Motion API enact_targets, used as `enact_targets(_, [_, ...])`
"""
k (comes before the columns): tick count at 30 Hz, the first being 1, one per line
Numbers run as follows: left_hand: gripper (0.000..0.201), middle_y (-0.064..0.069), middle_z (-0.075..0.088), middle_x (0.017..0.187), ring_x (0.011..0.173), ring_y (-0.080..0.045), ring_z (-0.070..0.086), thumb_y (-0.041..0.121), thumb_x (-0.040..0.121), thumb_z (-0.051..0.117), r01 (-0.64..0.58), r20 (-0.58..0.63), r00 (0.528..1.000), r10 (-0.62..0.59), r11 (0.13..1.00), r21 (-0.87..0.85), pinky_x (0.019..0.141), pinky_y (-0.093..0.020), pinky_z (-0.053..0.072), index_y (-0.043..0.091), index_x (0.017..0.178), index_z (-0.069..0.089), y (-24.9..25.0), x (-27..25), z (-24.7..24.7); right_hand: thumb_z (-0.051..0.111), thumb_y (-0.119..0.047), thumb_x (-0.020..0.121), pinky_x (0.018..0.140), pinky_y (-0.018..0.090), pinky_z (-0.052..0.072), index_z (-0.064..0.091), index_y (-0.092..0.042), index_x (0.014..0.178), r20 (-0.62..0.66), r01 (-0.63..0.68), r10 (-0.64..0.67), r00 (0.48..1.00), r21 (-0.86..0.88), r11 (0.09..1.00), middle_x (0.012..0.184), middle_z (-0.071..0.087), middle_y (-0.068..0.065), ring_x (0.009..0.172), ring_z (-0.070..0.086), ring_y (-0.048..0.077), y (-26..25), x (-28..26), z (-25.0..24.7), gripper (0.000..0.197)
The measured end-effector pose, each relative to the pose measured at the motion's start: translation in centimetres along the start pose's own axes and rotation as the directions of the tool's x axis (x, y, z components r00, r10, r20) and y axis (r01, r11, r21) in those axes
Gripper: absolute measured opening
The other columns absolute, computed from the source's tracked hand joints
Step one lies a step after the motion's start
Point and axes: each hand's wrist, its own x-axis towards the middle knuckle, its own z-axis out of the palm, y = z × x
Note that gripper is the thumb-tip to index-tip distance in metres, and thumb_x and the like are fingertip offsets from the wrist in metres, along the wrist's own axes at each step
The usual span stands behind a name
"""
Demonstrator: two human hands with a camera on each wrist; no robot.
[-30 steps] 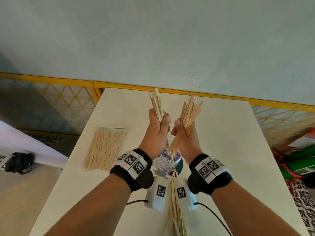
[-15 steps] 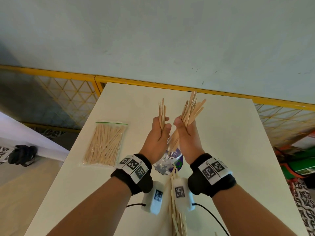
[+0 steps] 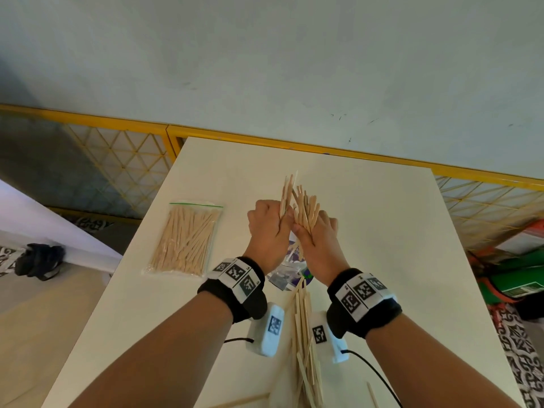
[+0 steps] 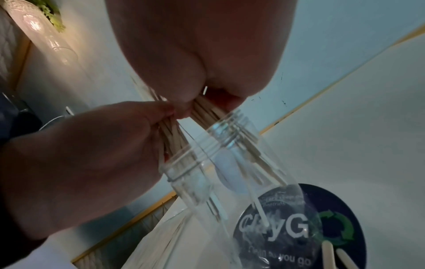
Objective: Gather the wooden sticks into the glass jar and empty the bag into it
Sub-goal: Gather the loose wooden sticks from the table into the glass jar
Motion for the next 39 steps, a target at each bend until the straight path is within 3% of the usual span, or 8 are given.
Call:
enact_targets(2, [0.022,-0.002,0.042,0.104,0.101,-0.017,0.034,0.023,0.102,0.035,-0.089,0.028,0.996,0.087,0.994,0.057,0.087,-0.024,0.027,0.014,0.101,0.055,0.0,0.4,-0.1,0.043,-0.027,0.099,0.082,0.016,0.021,0.055,-0.018,0.122,0.0,0.003,-0.003,1.0,-0.096,0.995,0.103,0.046,-0.002,0.1,0.034,0.017,0.2,0.1,0.0,0.028])
enact_targets(5, [0.021,-0.009,0.046,0.098,0.088,-0.014,0.045,0.021,0.102,0.041,-0.141,0.114,0.984,0.141,0.99,-0.009,0.078,-0.019,0.035,0.007,0.101,0.056,0.7,1.0,-1.0,0.05,-0.032,0.094,0.089,0.029,0.042,0.059,-0.017,0.116,0.054,-0.052,0.048,0.997,0.071,0.996,0.106,0.057,0.002,0.101,0.052,0.019,-0.1,0.4,-0.5,0.029])
enact_targets(9, [0.016,-0.001,0.046,0.085,0.065,-0.003,0.044,0.024,0.095,0.056,-0.148,0.071,0.987,0.142,0.986,0.083,0.057,-0.016,0.03,0.01,0.095,0.063,1.7,1.4,-1.8,0.063,-0.026,0.087,0.068,0.028,0.052,0.067,-0.012,0.098,0.05,-0.095,0.09,0.995,0.109,0.989,0.087,0.069,0.003,0.08,0.065,0.018,-0.9,0.5,-2.1,0.017])
enact_targets(16, [0.016,-0.008,0.073,0.077,0.067,-0.019,0.069,0.02,0.079,0.076,0.02,0.131,0.991,-0.019,1.0,-0.007,0.069,-0.037,0.057,0.005,0.081,0.072,1.1,0.8,-3.2,0.075,-0.021,0.077,0.058,0.017,0.042,0.067,-0.014,0.076,0.072,-0.111,0.106,0.992,0.069,0.991,0.071,0.064,-0.005,0.069,0.06,0.011,-1.0,0.4,-2.9,0.01])
enact_targets(20, [0.019,0.0,0.07,0.078,0.07,-0.008,0.062,0.026,0.071,0.081,0.012,0.201,0.979,-0.04,0.99,0.14,0.065,-0.024,0.046,0.01,0.08,0.074,0.8,1.2,-4.2,0.083,-0.021,0.07,0.062,0.017,0.045,0.07,-0.011,0.086,0.098,-0.163,0.151,0.984,0.126,0.979,0.082,0.069,0.0,0.074,0.064,0.013,-1.0,0.8,-3.3,0.023])
enact_targets(30, [0.027,-0.002,0.071,0.083,0.077,-0.017,0.062,0.037,0.088,0.065,-0.047,0.164,0.986,0.016,0.981,0.186,0.071,-0.03,0.046,0.011,0.084,0.073,0.9,0.4,-3.8,0.064,-0.02,0.087,0.06,0.006,0.037,0.069,-0.02,0.096,0.005,-0.071,0.071,0.997,0.014,0.997,0.085,0.063,-0.011,0.067,0.052,-0.004,-1.3,-0.2,-3.6,0.01])
enact_targets(34, [0.034,0.001,0.061,0.093,0.077,-0.009,0.05,0.045,0.09,0.061,-0.073,0.105,0.993,0.052,0.974,0.213,0.071,-0.019,0.033,0.019,0.108,0.073,0.7,-1.1,-4.2,0.062,-0.024,0.09,0.068,0.008,0.038,0.064,-0.023,0.115,-0.056,-0.033,0.033,0.998,0.011,0.999,0.106,0.06,-0.012,0.082,0.057,0.007,-1.5,-2.5,-5.0,0.026])
enact_targets(39, [0.027,0.003,0.052,0.089,0.068,0.003,0.045,0.039,0.085,0.07,-0.135,-0.022,0.99,0.14,0.978,0.161,0.062,-0.009,0.034,0.017,0.099,0.062,-1.2,-6.2,-4.8,0.068,-0.041,0.083,0.071,0.02,0.042,0.063,-0.021,0.108,0.026,-0.27,0.275,0.961,-0.128,0.954,0.106,0.063,-0.003,0.086,0.058,0.013,1.3,-11.0,-6.9,0.032])
